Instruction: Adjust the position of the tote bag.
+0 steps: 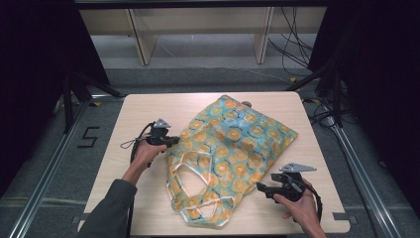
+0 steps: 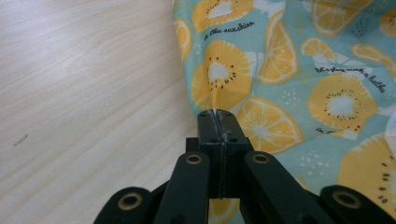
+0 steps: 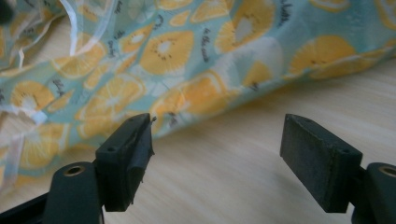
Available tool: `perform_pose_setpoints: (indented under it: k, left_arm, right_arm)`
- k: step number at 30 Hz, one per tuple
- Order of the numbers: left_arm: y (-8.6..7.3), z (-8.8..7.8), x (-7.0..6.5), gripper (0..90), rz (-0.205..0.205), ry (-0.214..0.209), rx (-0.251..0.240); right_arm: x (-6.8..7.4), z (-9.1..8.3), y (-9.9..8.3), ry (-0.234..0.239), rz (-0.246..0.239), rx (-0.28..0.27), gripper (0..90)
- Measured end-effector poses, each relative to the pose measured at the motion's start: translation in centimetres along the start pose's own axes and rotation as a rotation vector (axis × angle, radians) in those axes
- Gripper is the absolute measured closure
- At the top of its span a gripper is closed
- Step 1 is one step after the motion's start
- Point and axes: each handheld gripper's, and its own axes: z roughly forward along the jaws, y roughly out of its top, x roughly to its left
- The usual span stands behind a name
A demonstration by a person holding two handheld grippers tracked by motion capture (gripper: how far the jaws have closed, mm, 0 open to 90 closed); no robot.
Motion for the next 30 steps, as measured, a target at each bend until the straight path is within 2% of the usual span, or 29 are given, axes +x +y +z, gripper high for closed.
perform_pose_setpoints:
  k: [2,4,5,6,7,9,10,12,13,14,15,16,17,18,19,20,21,22,23,26,27,28,29,30]
  left_arm:
    - [-0.3,-0.3,-0.4,89.4,-0.014,-0.009,-0.011]
    - [-0.6,-0.7,-0.9,89.5,-0.007,-0.011,-0.013]
    - [-0.7,-0.9,-1.2,89.5,0.0,-0.012,-0.013]
    - [-0.8,-1.2,-1.5,89.5,-0.002,-0.019,-0.018]
    - [-1.0,-1.4,-1.9,89.5,-0.002,-0.028,-0.023]
    - [-1.3,-1.8,-2.7,89.5,0.012,-0.038,-0.028]
    - [-1.5,-1.9,-3.2,89.5,0.02,-0.047,-0.029]
    - [-1.9,-2.2,-4.1,89.4,0.037,-0.062,-0.031]
    - [-2.1,-2.3,-4.5,89.4,0.051,-0.066,-0.031]
    - [-2.3,-2.3,-4.8,89.5,0.044,-0.069,-0.028]
    - [-2.5,-2.4,-5.1,89.4,0.065,-0.082,-0.025]
    - [-2.6,-2.5,-5.2,89.4,0.072,-0.077,-0.023]
    - [-2.8,-2.6,-5.4,89.5,0.064,-0.089,-0.027]
    - [-3.1,-2.7,-6.0,89.5,0.044,-0.111,-0.038]
    - [-3.1,-2.7,-6.0,89.5,0.044,-0.111,-0.038]
    - [-3.2,-2.6,-6.5,89.5,0.027,-0.113,-0.055]
    - [-3.3,-2.7,-6.7,89.5,0.049,-0.126,-0.044]
    - [-3.4,-2.7,-6.9,89.5,0.082,-0.134,-0.027]
    - [-3.5,-2.7,-7.3,89.5,0.064,-0.138,-0.04]
    - [-3.8,-2.9,-8.2,89.5,0.049,-0.147,-0.044]
    - [-3.9,-3.1,-8.5,89.5,0.054,-0.153,-0.047]
    - [-4.0,-3.2,-8.8,89.5,0.062,-0.152,-0.041]
    - [-4.1,-3.5,-9.0,89.5,0.086,-0.139,-0.025]
    - [-4.3,-3.6,-9.3,89.5,0.079,-0.132,-0.037]
  right_arm:
    - [-0.1,0.3,0.2,0.018,0.009,-0.003,25.0]
    - [-0.4,0.8,0.5,0.035,0.028,-0.018,25.8]
    - [-0.5,0.7,0.7,0.008,0.03,-0.011,26.2]
    - [-0.8,1.0,0.9,0.016,0.036,-0.017,27.1]
    - [-1.2,1.3,1.3,-0.009,0.037,-0.015,30.4]
    - [-1.4,1.4,1.4,-0.025,0.037,-0.009,32.9]
    - [-1.7,1.6,1.7,-0.051,0.031,0.016,36.7]
    - [-2.4,2.0,2.1,-0.084,0.003,0.024,45.0]
    - [-3.1,2.3,2.5,-0.122,-0.039,0.047,60.0]
    - [-3.1,2.3,2.5,-0.122,-0.039,0.047,60.0]
    - [-3.6,2.5,2.8,-0.169,-0.074,0.057,70.1]
    - [-3.6,2.5,2.8,-0.169,-0.074,0.057,70.1]
    - [-4.2,2.8,3.1,-0.156,-0.066,0.047,77.8]
    - [-4.4,2.8,3.3,-0.165,-0.075,0.044,80.4]
    - [-4.4,2.8,3.3,-0.165,-0.075,0.044,80.4]
    - [-4.6,2.9,3.4,-0.172,-0.065,0.051,82.8]
    - [-5.1,3.1,3.5,-0.17,-0.102,0.048,84.7]
    - [-5.0,3.0,3.8,-0.175,-0.084,0.051,86.7]
    - [-5.5,3.4,4.4,-0.166,-0.113,0.033,88.3]
    - [-5.6,3.8,5.1,-0.182,-0.133,0.037,88.8]
    - [-5.8,4.2,5.4,-0.184,-0.163,0.033,88.9]
    - [-5.6,4.3,5.7,-0.192,-0.147,0.052,89.0]
    - [-5.7,4.6,6.0,-0.196,-0.172,0.031,89.0]
    - [-5.6,4.7,6.3,-0.197,-0.164,0.04,89.1]
